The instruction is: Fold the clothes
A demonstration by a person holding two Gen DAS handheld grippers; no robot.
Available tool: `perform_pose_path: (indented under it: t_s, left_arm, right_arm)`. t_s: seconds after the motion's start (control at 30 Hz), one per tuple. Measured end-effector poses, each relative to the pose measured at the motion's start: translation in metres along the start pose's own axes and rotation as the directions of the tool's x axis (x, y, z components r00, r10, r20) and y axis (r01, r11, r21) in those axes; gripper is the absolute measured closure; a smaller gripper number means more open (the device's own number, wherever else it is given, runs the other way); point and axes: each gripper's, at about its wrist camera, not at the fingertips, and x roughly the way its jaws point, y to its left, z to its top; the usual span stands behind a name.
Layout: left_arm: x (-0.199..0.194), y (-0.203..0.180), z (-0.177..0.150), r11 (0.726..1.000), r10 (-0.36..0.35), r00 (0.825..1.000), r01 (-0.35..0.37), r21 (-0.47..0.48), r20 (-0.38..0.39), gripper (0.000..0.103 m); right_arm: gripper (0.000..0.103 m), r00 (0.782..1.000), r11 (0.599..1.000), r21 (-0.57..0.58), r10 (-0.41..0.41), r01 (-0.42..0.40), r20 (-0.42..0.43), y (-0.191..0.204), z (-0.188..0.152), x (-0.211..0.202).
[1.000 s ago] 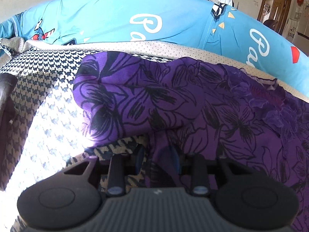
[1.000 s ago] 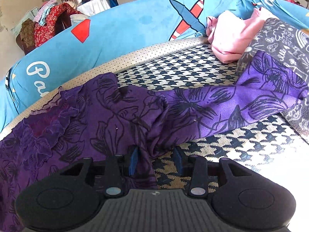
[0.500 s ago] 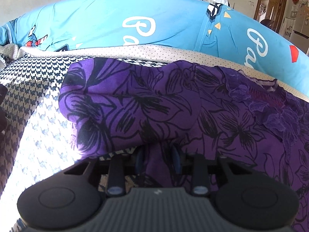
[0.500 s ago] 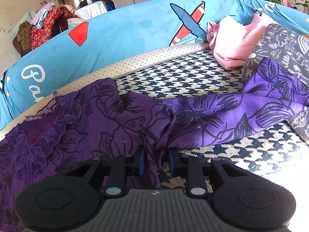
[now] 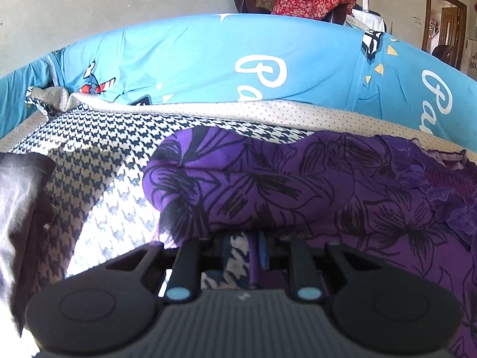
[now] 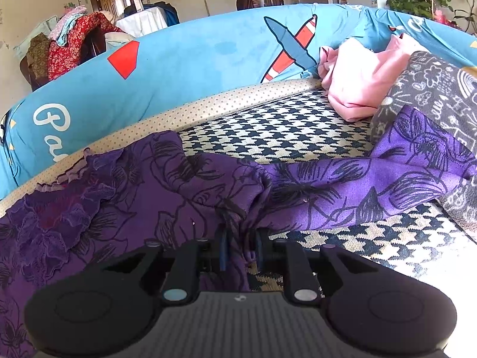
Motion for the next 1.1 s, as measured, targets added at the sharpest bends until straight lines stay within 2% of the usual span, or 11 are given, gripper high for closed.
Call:
perform_pose_path:
  t_s: [0.2, 0.27, 0.4, 0.47, 0.6, 0.67, 0.77, 0.9, 1.1]
  left_arm:
    - [0.006, 0.006, -0.001, 0.999, 0.042, 0.999, -0.042, -0.027, -0.015, 0.077]
    - [0.009, 0.005, -0.003, 0.998, 0.058, 0.998, -0.058, -0.015, -0.029, 0.066]
    - [0.009, -0.005, -0.008, 0.996, 0.089, 0.995, -0.088, 0.026, -0.05, 0.056]
    - [0.006, -0.005, -0.006, 0.995, 0.096, 0.994, -0.095, 0.014, -0.061, 0.047]
    - [-0.006, -0.006, -0.005, 0.994, 0.108, 0.992, -0.109, -0.011, -0.064, 0.041]
    - [-0.017, -0.008, -0.005, 0.995, 0.101, 0.994, -0.102, -0.018, -0.049, 0.031]
    - [-0.033, -0.013, -0.003, 0.995, 0.101, 0.995, -0.101, -0.008, -0.018, 0.027]
    - [-0.043, -0.022, -0.001, 0.997, 0.08, 0.997, -0.08, 0.005, 0.007, 0.026]
    - [-0.049, -0.036, -0.004, 0.998, 0.052, 0.999, -0.052, 0.039, 0.006, 0.025]
  right_arm:
    - [0.084, 0.999, 1.0, -0.01, 0.022, -0.022, -0.023, 0.0, 0.0, 0.001]
    - [0.082, 0.999, 1.0, -0.001, 0.023, -0.023, -0.046, -0.002, -0.001, 0.004]
    - [0.076, 0.997, 0.999, 0.017, 0.043, -0.043, -0.057, -0.01, -0.001, 0.005]
    - [0.073, 0.997, 0.999, 0.019, 0.046, -0.044, -0.061, -0.011, 0.0, 0.003]
    - [0.072, 0.997, 0.998, 0.035, 0.055, -0.054, -0.055, -0.013, 0.003, -0.005]
    - [0.072, 0.997, 0.997, 0.047, 0.063, -0.061, -0.045, -0.015, 0.005, -0.009]
    - [0.071, 0.997, 0.995, 0.079, 0.071, -0.068, -0.03, -0.021, 0.008, -0.016]
    - [0.071, 0.999, 0.99, 0.131, 0.055, -0.054, -0.003, -0.034, 0.012, -0.026]
    - [0.07, 0.998, 0.982, 0.182, -0.049, 0.039, 0.049, -0.061, 0.023, -0.035]
